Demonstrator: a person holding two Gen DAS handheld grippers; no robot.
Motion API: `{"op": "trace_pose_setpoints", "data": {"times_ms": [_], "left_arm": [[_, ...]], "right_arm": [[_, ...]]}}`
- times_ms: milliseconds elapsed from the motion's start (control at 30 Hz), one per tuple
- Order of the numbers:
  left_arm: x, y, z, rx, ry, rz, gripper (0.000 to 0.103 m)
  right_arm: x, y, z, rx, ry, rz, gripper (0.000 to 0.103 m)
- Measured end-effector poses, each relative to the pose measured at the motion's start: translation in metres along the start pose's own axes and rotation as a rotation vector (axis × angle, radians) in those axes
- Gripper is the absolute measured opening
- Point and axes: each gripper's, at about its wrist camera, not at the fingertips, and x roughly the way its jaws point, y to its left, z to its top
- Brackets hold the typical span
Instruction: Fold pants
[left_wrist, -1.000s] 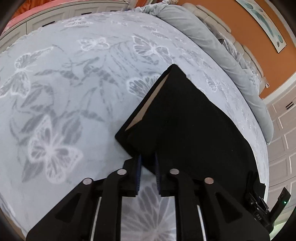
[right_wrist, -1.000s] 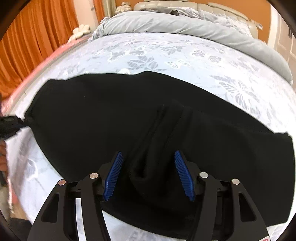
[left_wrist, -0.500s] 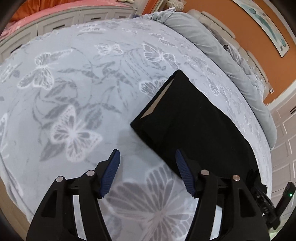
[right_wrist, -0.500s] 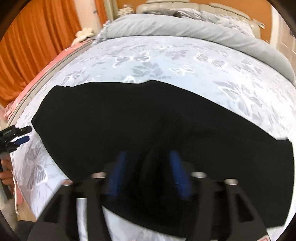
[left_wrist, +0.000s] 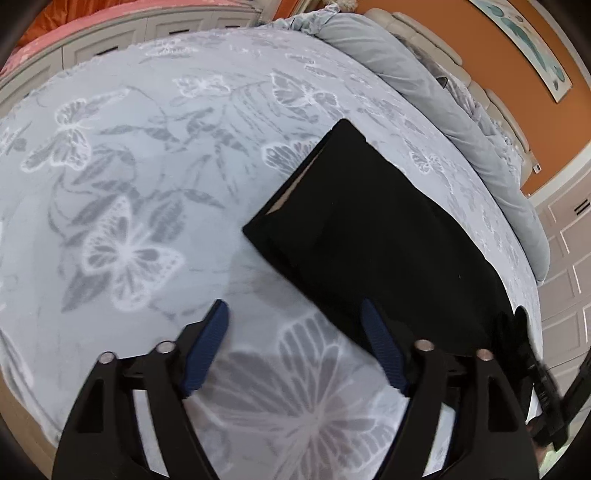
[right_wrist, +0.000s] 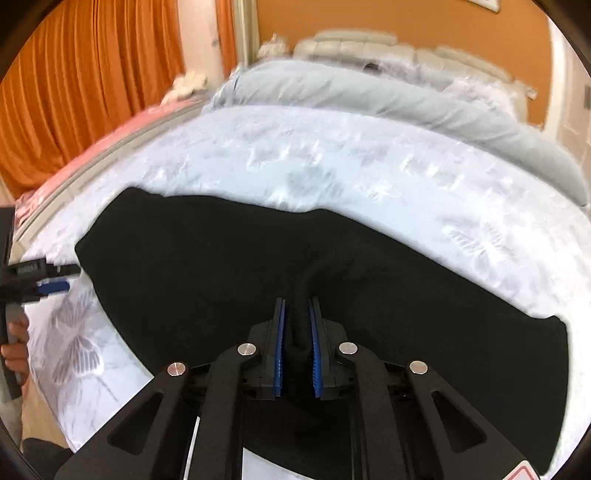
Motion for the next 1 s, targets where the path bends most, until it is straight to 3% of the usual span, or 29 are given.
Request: {"op": "trace_pose_setpoints", "data": {"times_ms": [33,67,100,167,200,267,300,333,367,400,433,500,567,733,833,867,900,933,967,1000], "left_arm": [[0.005,0.0,0.001,-0.014,0.008,-0.004,0.075],[0.011,-0.001,0.003,-0.037,0.014,-0.011,0.08],[0.014,0.0,0.006,-0.061,0.005,-0.023,0.086],[0.016,-0.001,0.01,-0.098,-0.007,-0.034,0.092],[0.018,-0.002,0.012,-0.113,-0.007,-0.046,0.094],[0.025,-0.001,0.017,-0.15,-0.014,-0.049,0.093],[0.027,-0.001,0.019,-0.158,-0.021,-0.048,0.084],[0.029,-0.004,0.021,-0.154,-0.029,-0.04,0.068],[0.033,-0.007,0.023,-0.142,-0.02,-0.023,0.04],[0.035,-0.009,0.025,-0.142,-0.011,-0.024,0.025],[0.037,-0.009,0.028,-0.179,0.003,-0.06,0.018],[0.026,-0.018,0.036,-0.22,-0.008,-0.07,0.012],[0.006,-0.041,0.043,-0.188,-0.049,-0.102,0.012],[-0.07,-0.18,0.028,0.142,-0.173,-0.182,0.012],[-0.078,-0.265,-0.016,0.356,-0.13,-0.203,0.019],[-0.069,-0.288,-0.034,0.418,-0.084,-0.206,0.031],[-0.054,-0.306,-0.054,0.475,-0.025,-0.209,0.065],[-0.042,-0.315,-0.068,0.5,0.009,-0.199,0.081],[-0.029,-0.322,-0.083,0.519,0.032,-0.168,0.095],[-0.021,-0.325,-0.095,0.533,0.031,-0.149,0.093]], "right_arm": [[0.021,-0.002,-0.004,0.006,0.099,-0.002,0.019],[0.029,-0.002,-0.008,0.013,0.117,-0.015,0.019],[0.02,-0.001,-0.006,0.013,0.07,-0.023,0.027],[0.002,-0.001,0.005,0.017,0.059,-0.002,0.038],[-0.018,-0.01,0.009,0.063,-0.009,0.016,0.056],[-0.049,-0.034,0.01,0.179,-0.135,0.004,0.079],[-0.057,-0.045,0.009,0.226,-0.169,-0.017,0.08],[-0.064,-0.06,0.008,0.282,-0.194,-0.05,0.08],[-0.066,-0.071,0.007,0.322,-0.204,-0.079,0.08],[-0.069,-0.088,0.006,0.393,-0.216,-0.115,0.08],[-0.071,-0.101,0.004,0.453,-0.222,-0.122,0.08],[-0.072,-0.125,0.001,0.562,-0.216,-0.108,0.08],[-0.071,-0.142,-0.001,0.631,-0.209,-0.095,0.08],[-0.078,-0.166,-0.014,0.755,-0.196,-0.079,0.08],[-0.083,-0.174,-0.021,0.79,-0.201,-0.062,0.08],[-0.085,-0.175,-0.023,0.796,-0.198,-0.06,0.08],[-0.086,-0.178,-0.024,0.798,-0.188,-0.056,0.08],[-0.086,-0.179,-0.025,0.796,-0.176,-0.049,0.08],[-0.087,-0.18,-0.026,0.794,-0.166,-0.04,0.08],[-0.088,-0.183,-0.027,0.796,-0.158,-0.033,0.08]]}}
